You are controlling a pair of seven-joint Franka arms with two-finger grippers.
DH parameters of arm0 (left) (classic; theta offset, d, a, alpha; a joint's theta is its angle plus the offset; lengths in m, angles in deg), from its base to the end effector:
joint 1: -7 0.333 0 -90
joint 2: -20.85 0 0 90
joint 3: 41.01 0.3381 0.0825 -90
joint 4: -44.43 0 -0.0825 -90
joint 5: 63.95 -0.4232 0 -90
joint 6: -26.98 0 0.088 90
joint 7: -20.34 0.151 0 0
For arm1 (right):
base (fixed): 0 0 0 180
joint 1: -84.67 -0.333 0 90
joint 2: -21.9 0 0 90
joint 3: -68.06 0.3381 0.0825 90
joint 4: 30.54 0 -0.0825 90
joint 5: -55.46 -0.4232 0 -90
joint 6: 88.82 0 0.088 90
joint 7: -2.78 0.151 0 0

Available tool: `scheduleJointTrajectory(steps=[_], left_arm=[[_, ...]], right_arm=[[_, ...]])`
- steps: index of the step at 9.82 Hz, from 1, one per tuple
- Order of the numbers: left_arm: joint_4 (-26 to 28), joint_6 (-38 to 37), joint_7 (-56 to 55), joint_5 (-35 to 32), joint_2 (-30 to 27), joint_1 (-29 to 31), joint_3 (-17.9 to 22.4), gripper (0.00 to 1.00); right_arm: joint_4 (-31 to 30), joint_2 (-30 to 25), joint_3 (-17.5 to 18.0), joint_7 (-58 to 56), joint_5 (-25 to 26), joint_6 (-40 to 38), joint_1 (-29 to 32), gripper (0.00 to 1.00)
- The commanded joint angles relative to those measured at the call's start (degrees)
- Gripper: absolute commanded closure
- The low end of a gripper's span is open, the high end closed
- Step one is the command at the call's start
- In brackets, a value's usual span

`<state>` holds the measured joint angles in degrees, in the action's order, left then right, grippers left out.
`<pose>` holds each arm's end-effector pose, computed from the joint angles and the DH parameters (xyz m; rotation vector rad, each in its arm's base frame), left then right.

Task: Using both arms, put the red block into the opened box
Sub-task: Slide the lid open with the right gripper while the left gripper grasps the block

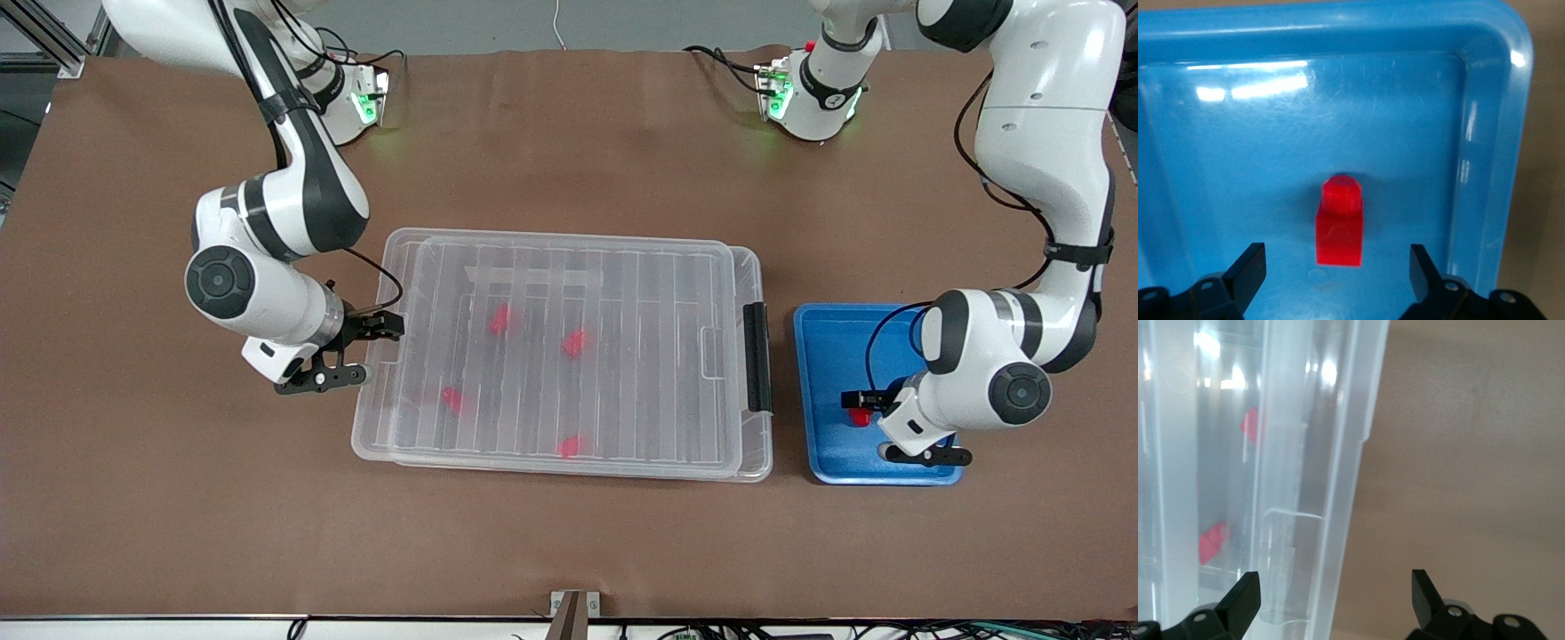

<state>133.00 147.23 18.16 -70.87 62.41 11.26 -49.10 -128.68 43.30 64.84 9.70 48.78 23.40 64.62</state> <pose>0.7243 -0.0286 0.1616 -3.1178 0.1105 0.2555 0.6441 0.2103 0.3206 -3.0716 -0.1915 0.2179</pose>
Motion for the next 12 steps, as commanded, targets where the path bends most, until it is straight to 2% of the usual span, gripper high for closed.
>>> scheduleJointTrajectory(steps=[1, 2, 3, 5, 6, 10, 12], left_arm=[[1.0, 2.5, 0.0, -0.6, 2.8, 0.0, -0.3, 0.22], [0.9, 2.7, 0.0, -0.7, 3.3, 0.0, -0.3, 0.36], [0.9, 2.7, 0.0, -0.7, 3.5, 0.0, -0.3, 0.58], [0.7, 2.6, -0.1, -0.7, 3.1, -0.4, -0.4, 0.95], [0.3, 2.2, 0.1, -0.8, 2.1, 0.0, -0.5, 1.0], [0.1, -3.0, -1.1, -0.6, -9.3, 0.0, -3.3, 1.0], [-2.6, -8.4, -2.8, -0.5, -12.5, -0.3, -5.9, 1.0]], right_arm=[[-3.5, -0.6, 0.1, 0.3, 0.8, 3.6, -0.1, 0.0], [-4.6, -0.6, 0.1, 0.3, 1.0, 4.9, 0.1, 0.0], [-4.6, -0.6, 0.1, 0.2, 1.8, 4.7, 0.4, 0.0], [-4.7, -0.6, -0.1, 0.1, 4.1, 3.7, 2.1, 0.0], [-4.7, -0.7, -0.1, 0.1, 4.8, 3.1, 3.7, 0.0], [-4.5, -1.7, -0.3, -1.6, 9.0, -1.5, 9.5, 0.0], [-4.4, -2.3, -0.3, -7.4, 9.3, -2.9, 13.7, 0.0]])
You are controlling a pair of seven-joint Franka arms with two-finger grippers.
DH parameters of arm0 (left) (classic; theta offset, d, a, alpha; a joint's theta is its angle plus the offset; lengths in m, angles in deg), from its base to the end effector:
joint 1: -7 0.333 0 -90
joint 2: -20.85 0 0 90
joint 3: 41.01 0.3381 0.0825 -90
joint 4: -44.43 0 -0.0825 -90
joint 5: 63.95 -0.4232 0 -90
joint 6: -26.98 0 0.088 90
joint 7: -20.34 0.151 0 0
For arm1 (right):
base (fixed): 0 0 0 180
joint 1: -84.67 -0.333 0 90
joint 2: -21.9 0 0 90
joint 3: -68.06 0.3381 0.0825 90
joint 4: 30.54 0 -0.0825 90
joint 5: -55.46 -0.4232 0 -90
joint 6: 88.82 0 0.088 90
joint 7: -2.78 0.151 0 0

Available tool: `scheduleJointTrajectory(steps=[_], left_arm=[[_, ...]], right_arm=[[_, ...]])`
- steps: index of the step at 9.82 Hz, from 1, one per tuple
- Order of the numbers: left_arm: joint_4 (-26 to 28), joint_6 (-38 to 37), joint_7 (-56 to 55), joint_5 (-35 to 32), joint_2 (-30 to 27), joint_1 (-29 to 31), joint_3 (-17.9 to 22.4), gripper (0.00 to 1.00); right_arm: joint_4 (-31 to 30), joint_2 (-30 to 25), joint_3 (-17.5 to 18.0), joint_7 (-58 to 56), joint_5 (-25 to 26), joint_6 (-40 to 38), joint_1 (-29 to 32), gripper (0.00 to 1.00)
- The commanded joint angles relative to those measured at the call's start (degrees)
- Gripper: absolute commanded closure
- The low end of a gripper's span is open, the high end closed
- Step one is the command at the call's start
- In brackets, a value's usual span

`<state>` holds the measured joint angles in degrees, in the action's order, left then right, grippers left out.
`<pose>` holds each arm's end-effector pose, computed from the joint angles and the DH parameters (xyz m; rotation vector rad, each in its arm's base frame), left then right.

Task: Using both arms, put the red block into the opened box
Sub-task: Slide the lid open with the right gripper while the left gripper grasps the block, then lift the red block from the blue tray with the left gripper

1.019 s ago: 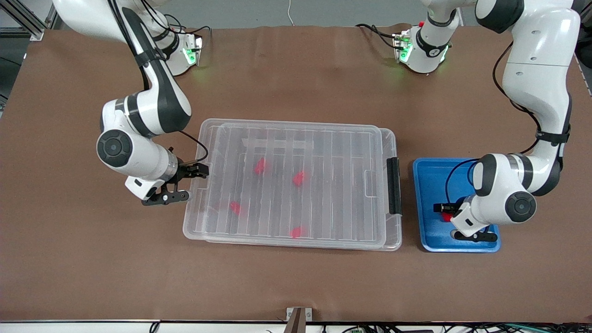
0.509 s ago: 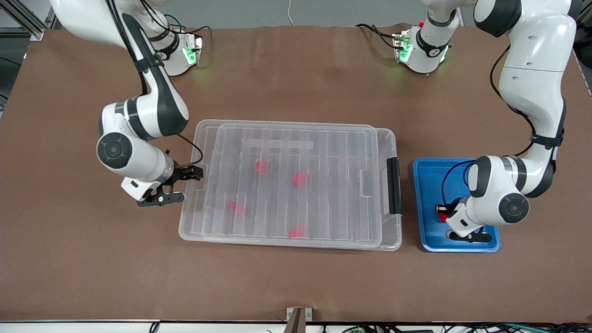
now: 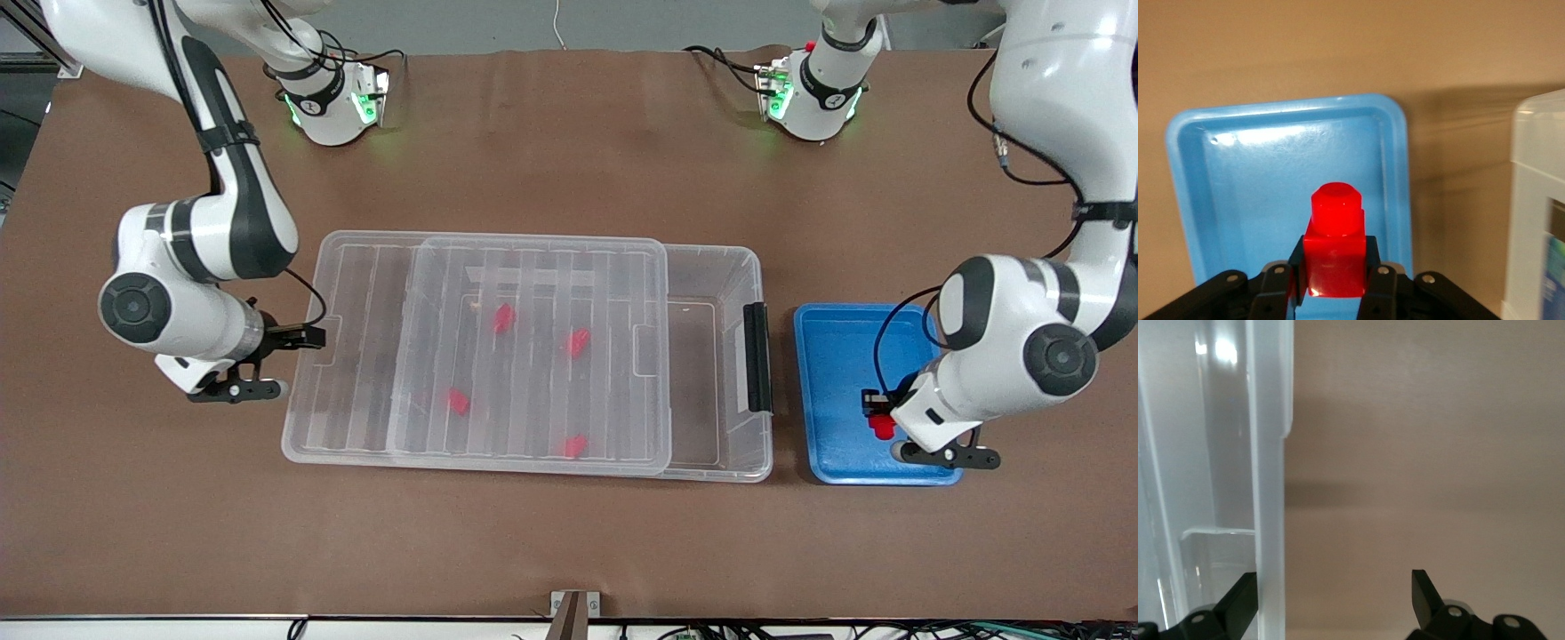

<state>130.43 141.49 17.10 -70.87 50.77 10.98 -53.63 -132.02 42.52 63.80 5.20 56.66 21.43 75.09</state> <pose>0.7374 -0.0788 0.3281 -3.1348 0.1839 0.0176 0.6510 0.0605 0.3002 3.0653 0.0950 -0.3115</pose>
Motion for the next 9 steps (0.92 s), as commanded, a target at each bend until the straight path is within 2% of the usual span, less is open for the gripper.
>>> scheduleJointTrajectory(steps=[1, 3, 5, 9], left_arm=[[-2.7, -7.1, -5.2, -0.7, -1.4, 0.0, -3.9, 1.0], [-5.1, -11.4, -13.0, -1.2, -1.4, -0.1, -9.0, 1.0], [-5.1, -11.6, -19.6, -1.3, -1.4, -0.5, -13.2, 1.0], [-5.1, -11.2, -32.2, -1.3, 0.6, -7.9, -14.1, 1.0]], right_arm=[[-0.8, -1.5, 0.7, -3.4, 1.5, -1.3, 4.3, 0.0], [-0.7, -1.7, 0.7, -4.7, 1.5, -1.4, 6.1, 0.0], [-0.4, -1.7, 0.7, -4.7, 1.5, -1.9, 6.1, 0.0], [-0.3, -1.7, 0.7, -4.5, 1.5, -1.9, 6.1, 0.0]])
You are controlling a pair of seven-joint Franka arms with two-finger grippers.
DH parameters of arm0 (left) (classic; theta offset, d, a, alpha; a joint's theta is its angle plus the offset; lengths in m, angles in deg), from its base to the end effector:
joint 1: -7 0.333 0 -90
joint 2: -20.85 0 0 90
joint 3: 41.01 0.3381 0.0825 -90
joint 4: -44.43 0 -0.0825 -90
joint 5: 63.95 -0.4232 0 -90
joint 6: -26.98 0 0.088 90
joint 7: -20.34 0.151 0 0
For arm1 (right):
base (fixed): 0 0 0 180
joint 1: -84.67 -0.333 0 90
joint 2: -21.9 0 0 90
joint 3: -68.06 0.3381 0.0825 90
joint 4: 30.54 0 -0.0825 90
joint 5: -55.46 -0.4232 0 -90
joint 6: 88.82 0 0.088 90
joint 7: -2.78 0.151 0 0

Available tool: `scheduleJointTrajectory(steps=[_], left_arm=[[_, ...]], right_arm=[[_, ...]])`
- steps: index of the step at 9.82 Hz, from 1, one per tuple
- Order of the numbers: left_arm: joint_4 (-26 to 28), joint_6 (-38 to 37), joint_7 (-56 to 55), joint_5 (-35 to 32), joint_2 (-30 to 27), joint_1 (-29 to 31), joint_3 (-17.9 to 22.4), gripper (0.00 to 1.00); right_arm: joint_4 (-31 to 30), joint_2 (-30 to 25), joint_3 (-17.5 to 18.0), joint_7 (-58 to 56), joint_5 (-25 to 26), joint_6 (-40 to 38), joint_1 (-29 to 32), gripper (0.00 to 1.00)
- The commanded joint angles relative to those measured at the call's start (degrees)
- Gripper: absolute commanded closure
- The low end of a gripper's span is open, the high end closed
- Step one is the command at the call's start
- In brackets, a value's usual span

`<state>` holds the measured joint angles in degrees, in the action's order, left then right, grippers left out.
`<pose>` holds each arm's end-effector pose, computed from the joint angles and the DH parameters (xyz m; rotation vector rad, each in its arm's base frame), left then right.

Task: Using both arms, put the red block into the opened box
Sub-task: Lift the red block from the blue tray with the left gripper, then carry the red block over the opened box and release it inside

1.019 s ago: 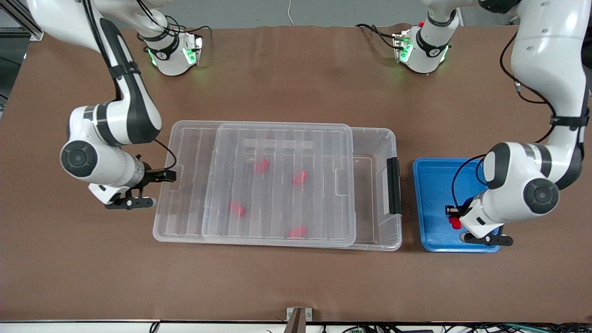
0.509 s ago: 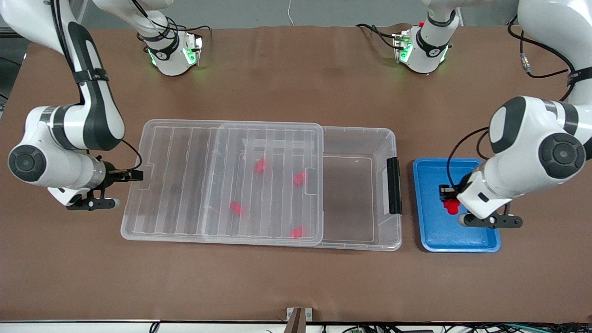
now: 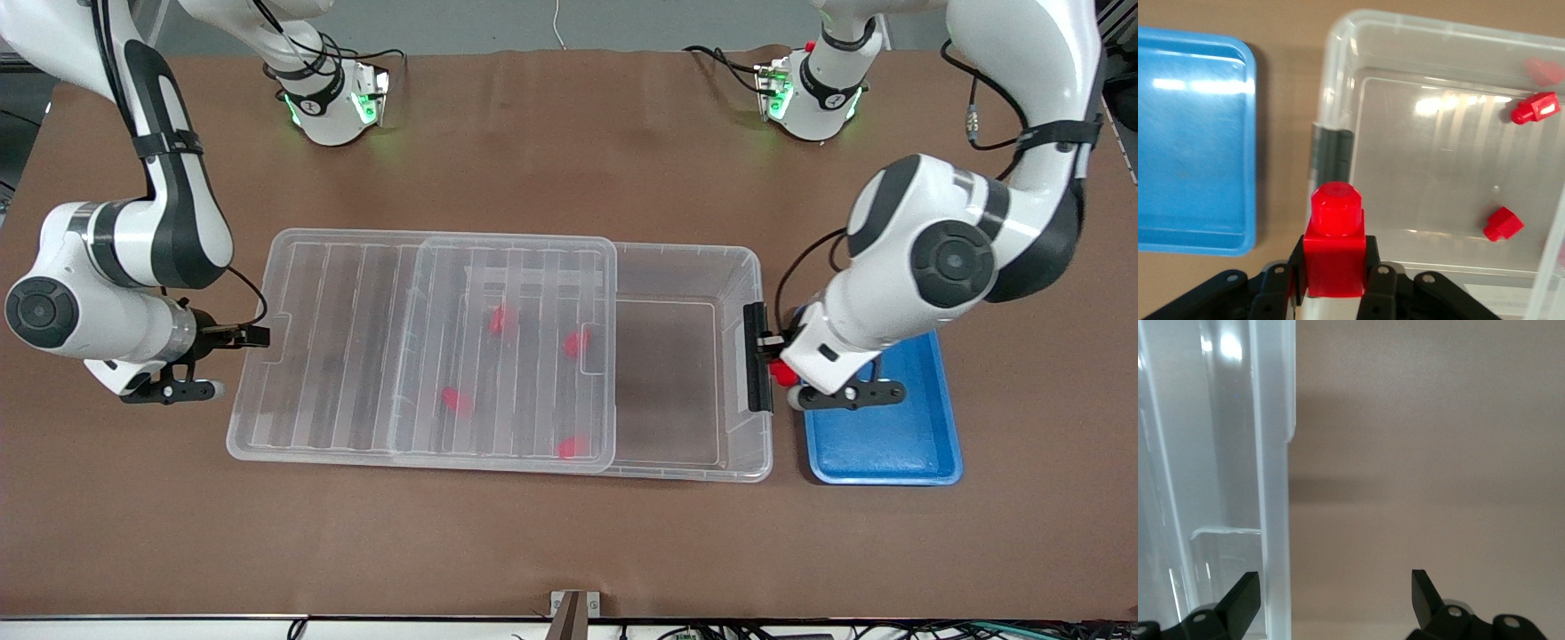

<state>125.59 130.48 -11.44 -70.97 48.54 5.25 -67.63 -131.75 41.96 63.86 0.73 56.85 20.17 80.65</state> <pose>0.6700 -0.2876 0.4054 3.0787 0.1078 -0.1286 0.6519 -0.0026 0.3075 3.0798 0.0689 -0.3315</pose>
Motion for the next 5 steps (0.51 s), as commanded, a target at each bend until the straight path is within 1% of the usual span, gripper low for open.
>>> scheduleJointTrajectory(steps=[1, 2, 3, 5], left_arm=[[-0.1, 0.4, -5.3, -1.2, 3.8, -3.7, 0.0, 1.0], [0.6, 2.7, -7.1, -1.3, 4.2, -4.5, -0.1, 1.0], [2.3, 4.8, -7.9, -1.3, 5.2, -4.9, -0.1, 1.0], [5.5, 9.7, -8.0, -1.3, 7.5, -5.8, -0.1, 1.0]], right_arm=[[0.6, -1.6, 0.7, 0.6, 1.3, -1.8, 0.4, 0.0], [3.4, -2.4, 0.7, 3.8, 1.2, -5.1, 0.1, 0.0], [6.1, -5.0, 0.9, 7.6, 1.2, -8.1, 0.1, 0.0], [9.1, -13.2, 0.5, 8.1, 1.1, -13.3, 0.7, 0.0]])
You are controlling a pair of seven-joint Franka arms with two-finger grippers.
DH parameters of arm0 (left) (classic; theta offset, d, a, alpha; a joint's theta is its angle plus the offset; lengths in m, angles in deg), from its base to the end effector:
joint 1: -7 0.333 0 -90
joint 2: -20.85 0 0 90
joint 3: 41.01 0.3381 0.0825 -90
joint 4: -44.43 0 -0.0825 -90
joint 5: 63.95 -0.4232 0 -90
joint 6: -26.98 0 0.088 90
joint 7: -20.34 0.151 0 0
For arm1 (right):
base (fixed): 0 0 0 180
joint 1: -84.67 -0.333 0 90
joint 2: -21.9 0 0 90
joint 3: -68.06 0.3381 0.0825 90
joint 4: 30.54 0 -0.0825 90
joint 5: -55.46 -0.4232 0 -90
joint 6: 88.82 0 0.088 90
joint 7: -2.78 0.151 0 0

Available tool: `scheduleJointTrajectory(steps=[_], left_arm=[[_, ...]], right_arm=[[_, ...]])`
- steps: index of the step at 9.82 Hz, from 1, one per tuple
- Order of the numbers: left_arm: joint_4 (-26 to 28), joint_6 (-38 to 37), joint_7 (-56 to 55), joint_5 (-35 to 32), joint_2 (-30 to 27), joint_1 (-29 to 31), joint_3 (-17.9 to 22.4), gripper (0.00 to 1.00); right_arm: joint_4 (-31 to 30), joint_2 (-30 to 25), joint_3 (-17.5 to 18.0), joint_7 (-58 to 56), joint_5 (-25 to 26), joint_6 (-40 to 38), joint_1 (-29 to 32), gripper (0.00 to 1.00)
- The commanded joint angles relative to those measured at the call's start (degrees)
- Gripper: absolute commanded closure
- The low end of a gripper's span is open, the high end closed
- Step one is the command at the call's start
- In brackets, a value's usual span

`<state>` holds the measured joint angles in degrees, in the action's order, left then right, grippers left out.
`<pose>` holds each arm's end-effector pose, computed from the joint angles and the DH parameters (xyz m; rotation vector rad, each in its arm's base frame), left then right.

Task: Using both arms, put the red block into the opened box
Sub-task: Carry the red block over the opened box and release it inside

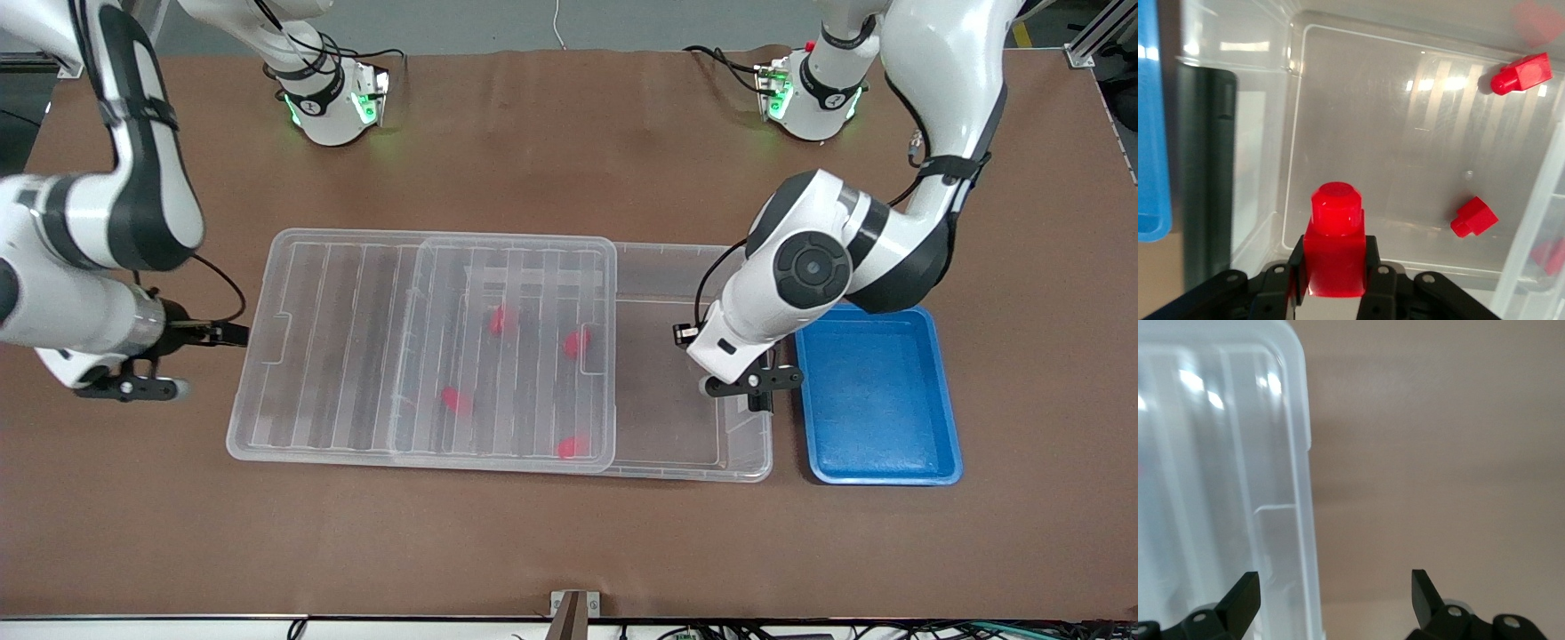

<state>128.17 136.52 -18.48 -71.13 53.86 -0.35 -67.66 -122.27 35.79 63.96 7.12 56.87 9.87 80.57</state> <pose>0.6449 -0.3595 0.3282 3.0635 0.1464 -0.2012 0.6601 0.0000 0.4469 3.0884 -0.1074 -0.1837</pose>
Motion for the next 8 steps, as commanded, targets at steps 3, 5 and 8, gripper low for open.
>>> scheduleJointTrajectory(steps=[3, 5, 8], left_arm=[[7.5, 12.4, -1.0, -1.8, 5.6, -2.4, 0.3, 1.0], [7.5, 12.6, -0.9, -7.6, 9.2, -2.5, 0.2, 1.0], [7.4, 14.6, -0.1, -9.7, 13.0, -2.9, 0.2, 0.99]], right_arm=[[2.4, -14.2, -1.3, 1.8, 0.3, -8.0, 4.7, 0.0], [3.3, -14.9, -2.6, 0.9, 0.3, -9.7, 5.3, 0.0], [3.3, -16.7, -2.3, 0.9, -1.1, -11.9, 6.6, 0.0]])
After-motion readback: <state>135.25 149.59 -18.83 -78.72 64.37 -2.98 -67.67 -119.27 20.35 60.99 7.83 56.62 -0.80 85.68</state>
